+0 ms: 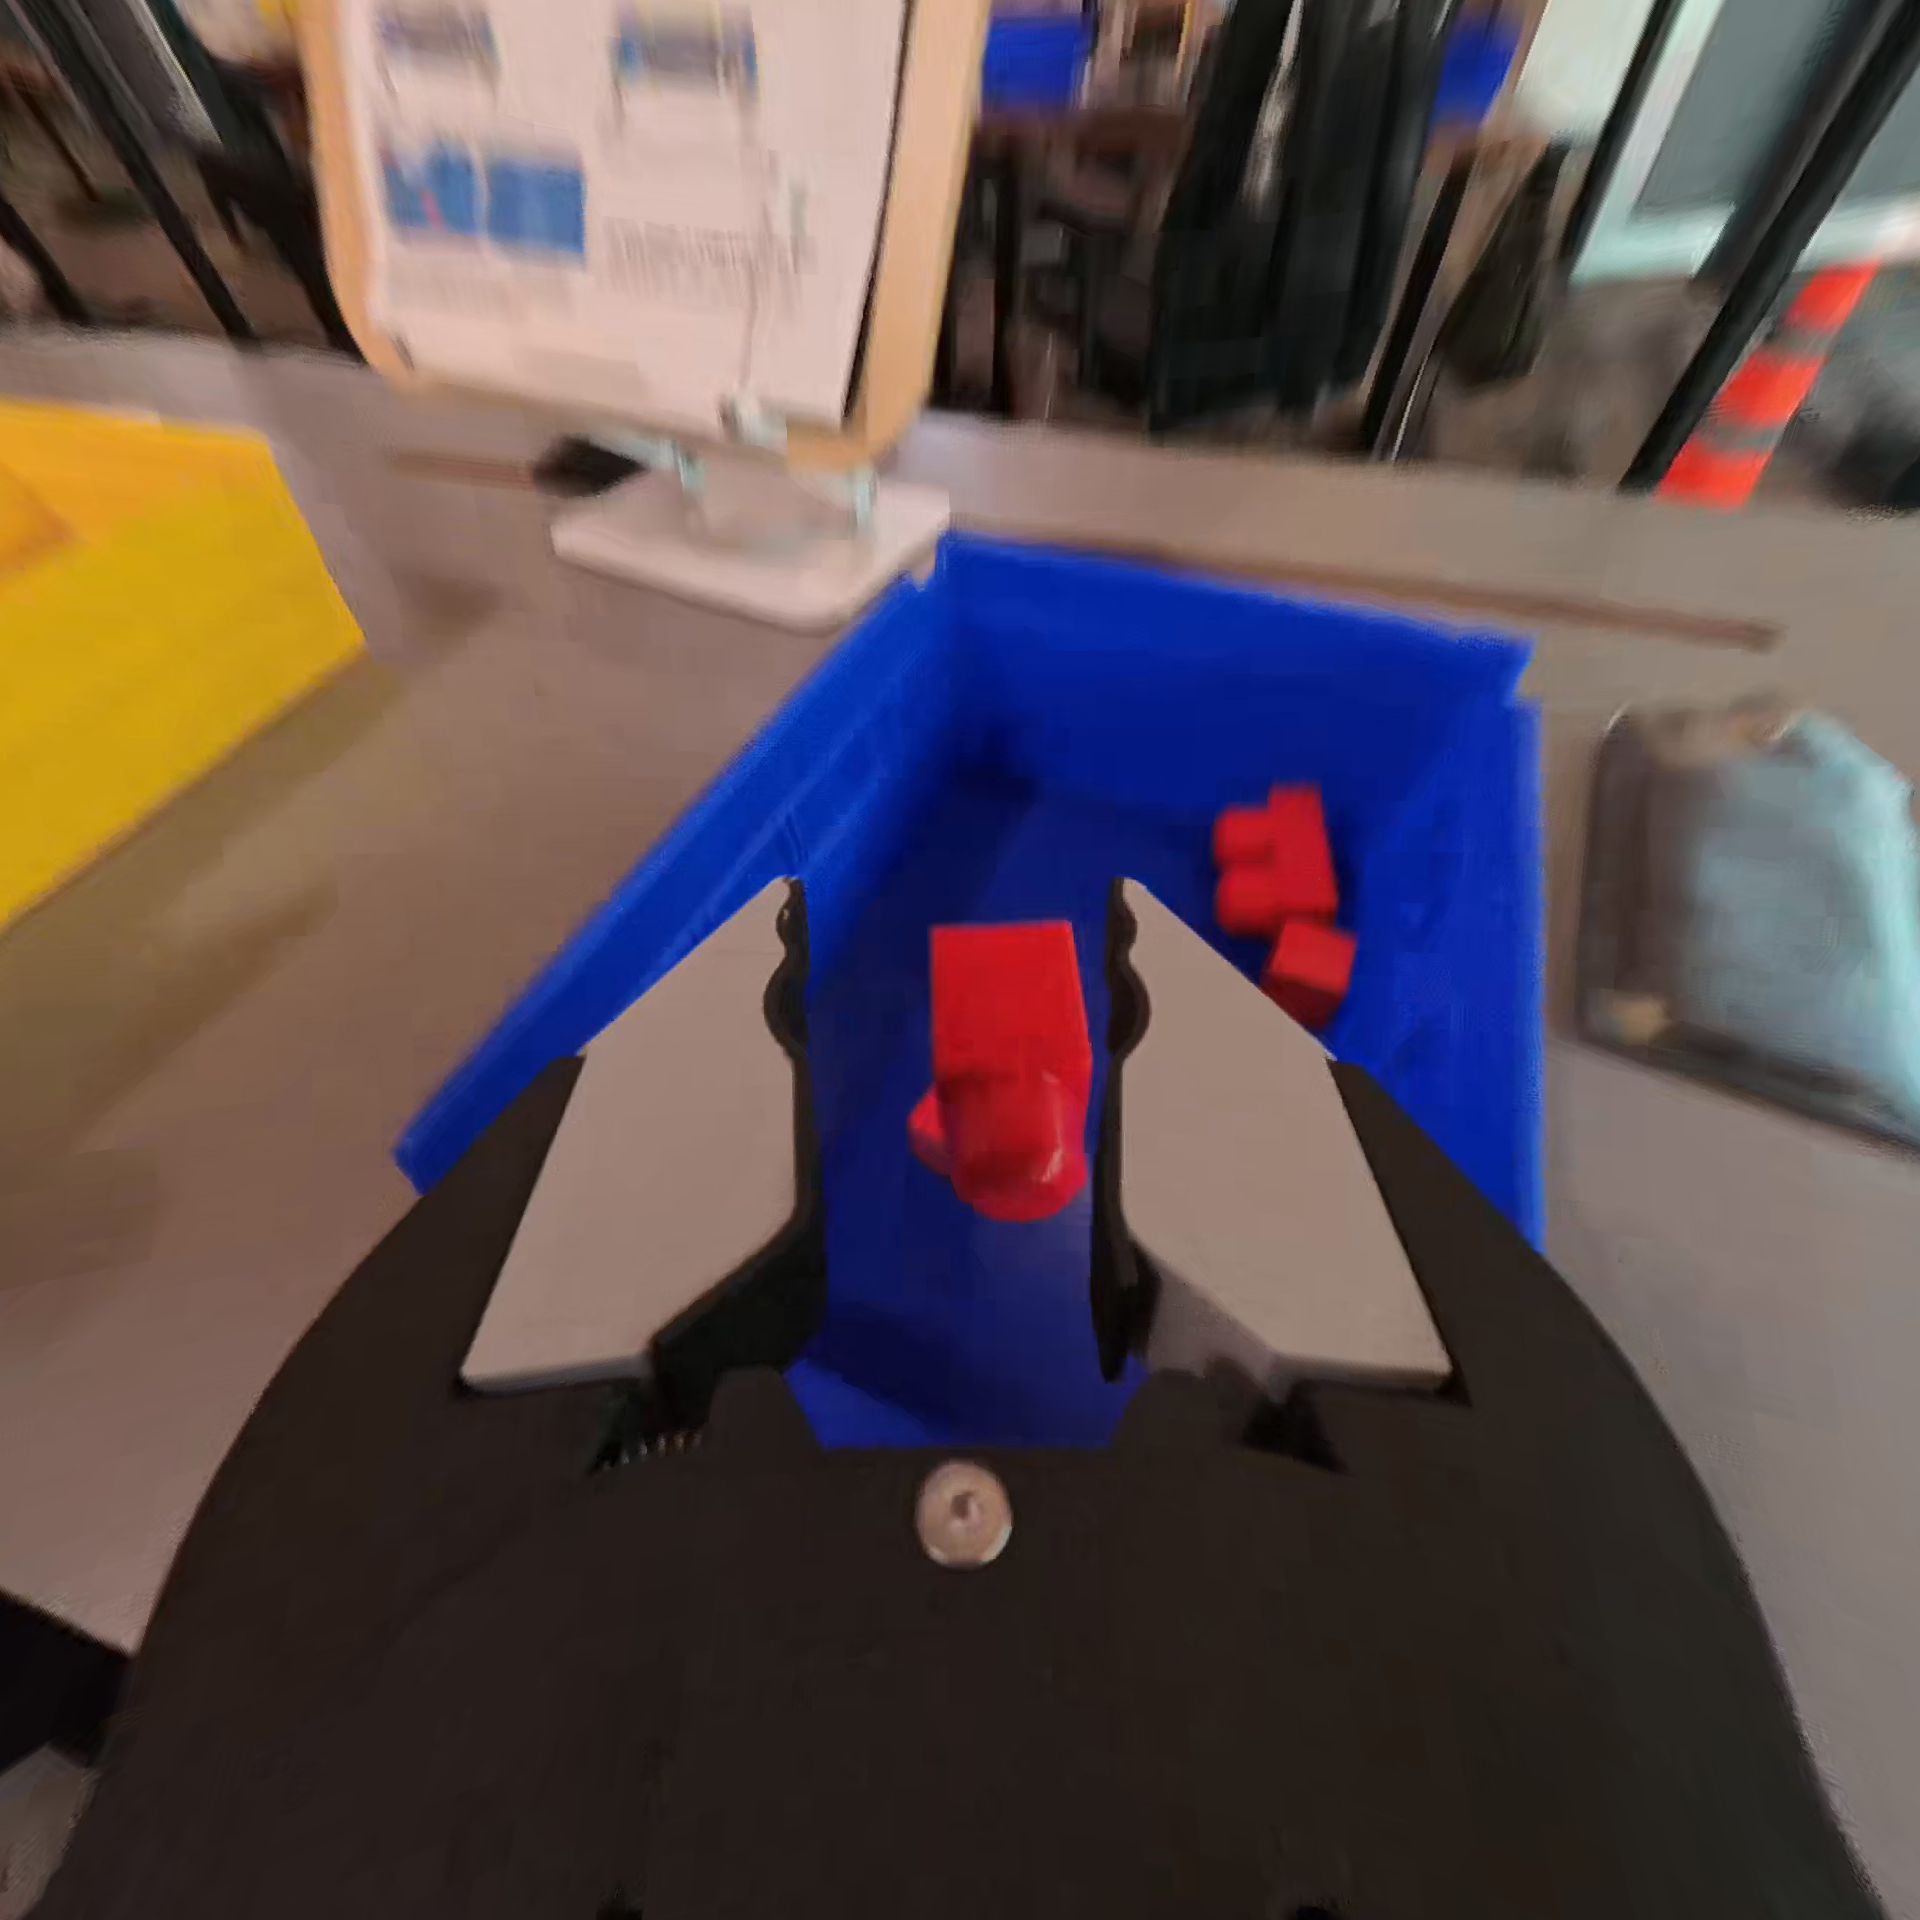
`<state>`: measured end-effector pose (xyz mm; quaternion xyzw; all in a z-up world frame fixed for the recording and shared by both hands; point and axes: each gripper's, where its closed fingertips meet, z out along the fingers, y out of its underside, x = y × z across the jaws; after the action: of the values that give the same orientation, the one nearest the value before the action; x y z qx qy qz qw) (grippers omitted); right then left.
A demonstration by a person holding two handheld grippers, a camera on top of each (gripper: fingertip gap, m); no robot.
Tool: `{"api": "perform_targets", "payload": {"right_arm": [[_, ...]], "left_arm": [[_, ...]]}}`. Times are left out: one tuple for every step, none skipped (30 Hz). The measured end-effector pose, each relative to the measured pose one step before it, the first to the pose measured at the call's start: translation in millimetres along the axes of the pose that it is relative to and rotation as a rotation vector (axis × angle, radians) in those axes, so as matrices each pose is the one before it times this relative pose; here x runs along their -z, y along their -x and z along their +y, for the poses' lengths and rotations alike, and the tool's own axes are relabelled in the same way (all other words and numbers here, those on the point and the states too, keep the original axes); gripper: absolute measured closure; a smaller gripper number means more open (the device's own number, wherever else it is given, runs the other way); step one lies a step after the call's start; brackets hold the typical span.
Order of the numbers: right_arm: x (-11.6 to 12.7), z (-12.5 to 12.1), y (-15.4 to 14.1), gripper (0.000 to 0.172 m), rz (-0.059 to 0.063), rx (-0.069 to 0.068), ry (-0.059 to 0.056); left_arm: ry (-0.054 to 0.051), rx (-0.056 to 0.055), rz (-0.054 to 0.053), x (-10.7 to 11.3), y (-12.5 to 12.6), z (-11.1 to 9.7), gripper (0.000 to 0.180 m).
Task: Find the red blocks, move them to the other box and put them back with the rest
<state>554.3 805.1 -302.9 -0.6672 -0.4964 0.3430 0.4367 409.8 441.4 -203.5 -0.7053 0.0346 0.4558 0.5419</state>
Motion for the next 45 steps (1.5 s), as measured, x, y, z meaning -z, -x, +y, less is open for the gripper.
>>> {"api": "perform_targets", "payload": {"right_arm": [[-6.49, 8.09, -2.39, 0.117, 0.0080, -0.0022, 0.0359], [-1.12, -0.29, -0.87, 0.118, 0.0075, 0.0024, -0.0051], [3.52, -5.93, 1.73, 0.119, -0.0031, 0.0040, -0.0278], [6.43, -9.21, 3.09, 0.120, -0.0087, 0.0055, -0.0395], [8.08, -10.19, 2.84, 0.121, -0.0064, 0.0064, -0.0441], [8.45, -9.73, 2.24, 0.121, -0.0031, 0.0054, -0.0403], [7.94, -8.34, 2.05, 0.122, -0.0040, 0.0040, -0.0313], [7.15, -6.79, 2.01, 0.123, -0.0057, 0.0020, -0.0217], [6.49, -5.84, 1.94, 0.123, -0.0061, -0.0001, -0.0165], [6.03, -5.55, 2.37, 0.123, -0.0078, -0.0012, -0.0166], [5.47, -5.71, 2.88, 0.125, -0.0096, -0.0002, -0.0194], [5.11, -5.79, 2.91, 0.126, -0.0081, 0.0024, -0.0210], [4.42, -5.49, 2.51, 0.127, -0.0048, 0.0042, -0.0193], [3.97, -5.05, 2.13, 0.128, -0.0026, 0.0055, -0.0170], [3.50, -4.65, 2.05, 0.129, -0.0016, 0.0058, -0.0166], [2.80, -4.53, 1.91, 0.129, -0.0018, 0.0055, -0.0177], [2.35, -3.99, 1.95, 0.130, -0.0030, 0.0044, -0.0165], [1.68, -3.26, 2.02, 0.131, -0.0045, 0.0017, -0.0127], [1.19, -2.41, 2.04, 0.132, -0.0060, -0.0007, -0.0091], [0.75, -1.73, 1.81, 0.132, -0.0060, -0.0014, -0.0068], [0.28, -1.08, 1.43, 0.132, -0.0042, -0.0005, -0.0042], [0.00, -0.42, 1.07, 0.132, -0.0020, 0.0002, -0.0008], [-0.28, -0.02, 1.21, 0.132, -0.0019, 0.0004, 0.0007], [-0.43, -0.10, 1.30, 0.132, -0.0031, 0.0003, 0.0002], [-0.54, 0.06, 1.62, 0.132, -0.0042, -0.0002, -0.0001], [-0.86, 0.04, 1.77, 0.132, -0.0056, -0.0003, -0.0002], [-1.00, 0.38, 1.79, 0.132, -0.0058, 0.0002, 0.0009], [-1.36, 1.05, 1.22, 0.132, -0.0037, 0.0010, 0.0036], [-1.49, 1.65, 0.73, 0.132, -0.0015, 0.0014, 0.0066], [-1.66, 2.03, 0.70, 0.132, -0.0015, 0.0009, 0.0073], [-1.60, 1.63, 1.16, 0.132, -0.0035, -0.0007, 0.0052], [-1.74, 1.30, 1.96, 0.132, -0.0072, -0.0020, 0.0029], [-1.87, 1.36, 2.72, 0.132, -0.0108, -0.0027, 0.0035], [-2.14, 1.63, 3.28, 0.132, -0.0140, -0.0041, 0.0042], [-2.46, 1.74, 3.51, 0.132, -0.0167, -0.0049, 0.0044], [-2.73, 2.17, 3.04, 0.132, -0.0156, -0.0048, 0.0071], [-2.59, 2.21, 1.93, 0.132, -0.0112, -0.0030, 0.0082], [-2.55, 2.12, 0.37, 0.132, -0.0052, -0.0004, 0.0069], [-2.19, 1.74, -1.02, 0.132, 0.0002, -0.0006, 0.0055], [-2.20, 1.11, -1.66, 0.132, 0.0010, -0.0035, 0.0018], [-2.39, 0.38, -1.65, 0.132, -0.0035, -0.0076, -0.0042], [-2.90, -0.43, -1.34, 0.133, -0.0087, -0.0133, -0.0096], [-3.27, -0.71, -1.56, 0.133, -0.0105, -0.0185, -0.0132], [-3.79, -0.60, -2.21, 0.134, -0.0085, -0.0209, -0.0137], [-4.15, -0.28, -3.10, 0.134, -0.0039, -0.0194, -0.0122]], "left_arm": [[0.0053, -0.0043, -0.0006, -0.21, 0.57, 1.19, 0.180], [0.0032, 0.0003, 0.0008, -0.20, 0.64, 1.17, 0.180], [0.0006, 0.0054, 0.0036, -0.28, 0.71, 1.16, 0.180], [0.0014, 0.0115, 0.0075, -0.46, 0.61, 1.51, 0.180], [0.0066, 0.0176, 0.0047, -0.78, 1.61, 2.71, 0.180], [0.0133, 0.0208, 0.0019, -0.92, 3.02, 3.94, 0.180], [0.0188, 0.0203, 0.0010, -0.92, 3.92, 5.04, 0.180], [0.0215, 0.0178, -0.0011, -0.46, 5.08, 5.66, 0.180], [0.0203, 0.0165, -0.0061, 0.45, 6.92, 5.85, 0.178], [0.0229, 0.0198, -0.0006, 1.04, 7.35, 6.38, 0.175], [0.0252, 0.0260, 0.0060, 1.66, 7.66, 6.98, 0.170], [0.0259, 0.0261, 0.0099, 2.04, 8.55, 7.41, 0.162], [0.0309, 0.0276, 0.0102, 2.16, 9.63, 9.20, 0.152], [0.0345, 0.0383, -0.0026, 2.13, 12.13, 10.60, 0.147], [0.0228, 0.0444, -0.0163, 1.94, 14.50, 9.96, 0.145], [0.0126, 0.0467, -0.0220, 1.18, 14.83, 8.91, 0.145], [0.0159, 0.0450, -0.0137, 0.28, 12.74, 8.85, 0.143], [0.0218, 0.0398, 0.0003, -0.84, 9.15, 8.61, 0.138], [0.0192, 0.0371, 0.0092, -1.23, 6.10, 6.95, 0.134], [0.0100, 0.0314, 0.0172, -1.55, 2.91, 4.57, 0.130], [0.0073, 0.0204, 0.0221, -1.92, 0.20, 3.44, 0.128], [0.0142, 0.0087, 0.0172, -2.57, -0.98, 4.07, 0.125], [0.0253, -0.0024, 0.0120, -3.60, -1.88, 5.07, 0.122], [0.0365, -0.0106, 0.0195, -4.48, -4.41, 6.63, 0.121], [0.0507, -0.0128, 0.0512, -5.04, -10.28, 8.59, 0.128], [0.0466, -0.0178, 0.0999, -5.55, -18.20, 8.03, 0.142], [0.0292, -0.0151, 0.1146, -6.50, -20.09, 5.61, 0.150], [0.0167, -0.0014, 0.0836, -7.23, -13.73, 3.92, 0.151], [0.0241, 0.0135, 0.0440, -7.18, -5.46, 5.36, 0.149], [0.0396, 0.0181, 0.0080, -6.09, 1.37, 6.95, 0.146], [0.0370, 0.0172, -0.0101, -4.11, 4.38, 5.65, 0.143], [0.0155, 0.0128, 0.0023, -1.96, 1.71, 2.34, 0.140], [-0.0091, 0.0078, 0.0230, 0.13, -2.56, -1.15, 0.139], [-0.0241, 0.0028, 0.0414, 1.74, -6.51, -3.38, 0.139], [-0.0283, -0.0012, 0.0468, 2.83, -7.93, -4.32, 0.139], [-0.0314, -0.0034, 0.0327, 3.32, -5.96, -4.87, 0.139], [-0.0366, -0.0026, 0.0089, 3.71, -1.94, -5.62, 0.139], [-0.0348, 0.0016, -0.0074, 3.99, 1.04, -5.19, 0.140], [-0.0249, 0.0053, -0.0134, 3.79, 2.95, -3.56, 0.141], [-0.0183, 0.0072, -0.0171, 3.24, 4.18, -2.70, 0.142], [-0.0217, 0.0087, -0.0200, 2.31, 5.29, -3.12, 0.142], [-0.0226, 0.0088, -0.0190, 1.42, 5.53, -3.44, 0.143], [-0.0157, 0.0079, -0.0213, 0.67, 6.28, -2.60, 0.144], [-0.0090, 0.0054, -0.0303, -0.11, 7.78, -1.95, 0.144], [-0.0052, 0.0016, -0.0296, -1.18, 7.41, -1.66, 0.146]]}}
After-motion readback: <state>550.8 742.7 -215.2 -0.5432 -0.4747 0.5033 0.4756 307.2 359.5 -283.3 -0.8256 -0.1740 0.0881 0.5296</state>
